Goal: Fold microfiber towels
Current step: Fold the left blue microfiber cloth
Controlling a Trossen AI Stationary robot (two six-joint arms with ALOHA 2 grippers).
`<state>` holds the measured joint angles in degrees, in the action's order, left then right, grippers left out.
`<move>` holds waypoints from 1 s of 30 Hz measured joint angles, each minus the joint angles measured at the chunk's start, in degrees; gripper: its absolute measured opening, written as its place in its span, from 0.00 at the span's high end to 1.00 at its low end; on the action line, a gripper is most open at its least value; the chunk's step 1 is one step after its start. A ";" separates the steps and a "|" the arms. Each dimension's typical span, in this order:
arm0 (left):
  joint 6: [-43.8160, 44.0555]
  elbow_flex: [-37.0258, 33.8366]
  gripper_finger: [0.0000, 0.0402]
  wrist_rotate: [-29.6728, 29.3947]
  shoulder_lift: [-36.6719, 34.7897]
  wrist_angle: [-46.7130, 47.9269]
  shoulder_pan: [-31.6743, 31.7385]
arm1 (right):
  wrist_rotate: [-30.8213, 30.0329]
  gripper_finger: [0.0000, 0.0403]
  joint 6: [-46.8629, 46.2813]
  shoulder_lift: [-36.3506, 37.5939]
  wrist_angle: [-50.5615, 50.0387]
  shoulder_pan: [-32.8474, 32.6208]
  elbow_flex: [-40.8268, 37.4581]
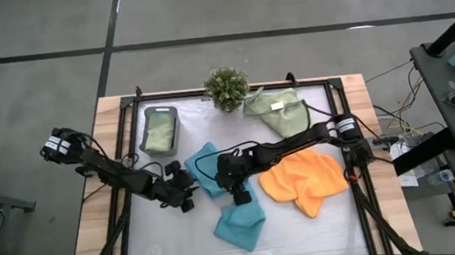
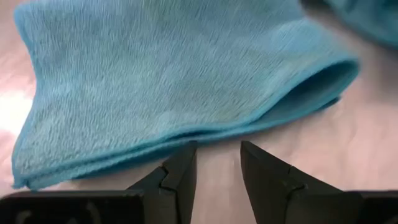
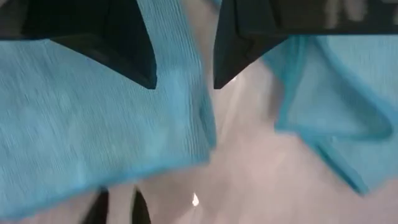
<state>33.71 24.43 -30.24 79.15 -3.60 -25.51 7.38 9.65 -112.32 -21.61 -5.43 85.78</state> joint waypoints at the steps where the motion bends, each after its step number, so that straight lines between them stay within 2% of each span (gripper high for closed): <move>1: -0.02 0.25 0.73 0.32 -0.38 0.02 0.01 | -0.26 0.62 0.00 0.67 -1.75 0.18 -0.02; 5: -0.11 0.82 0.73 0.59 -1.55 -0.01 0.01 | -2.79 0.60 -0.07 3.44 -8.15 0.87 -1.24; 10: 0.10 0.50 0.73 0.51 -1.35 -0.07 -0.01 | -5.52 0.62 0.37 4.41 -10.07 1.56 -4.30; 19: -0.33 0.39 0.73 -4.14 -1.20 -0.33 0.03 | -5.94 0.63 -0.94 4.34 -3.36 1.46 -10.71; 30: -1.33 0.39 0.73 -4.70 -1.20 -0.26 0.03 | -6.10 0.65 -3.50 4.34 -0.14 1.65 -10.30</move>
<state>32.38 24.82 -34.93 77.95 -3.86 -25.47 1.28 6.15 -107.98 -21.75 -3.77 75.48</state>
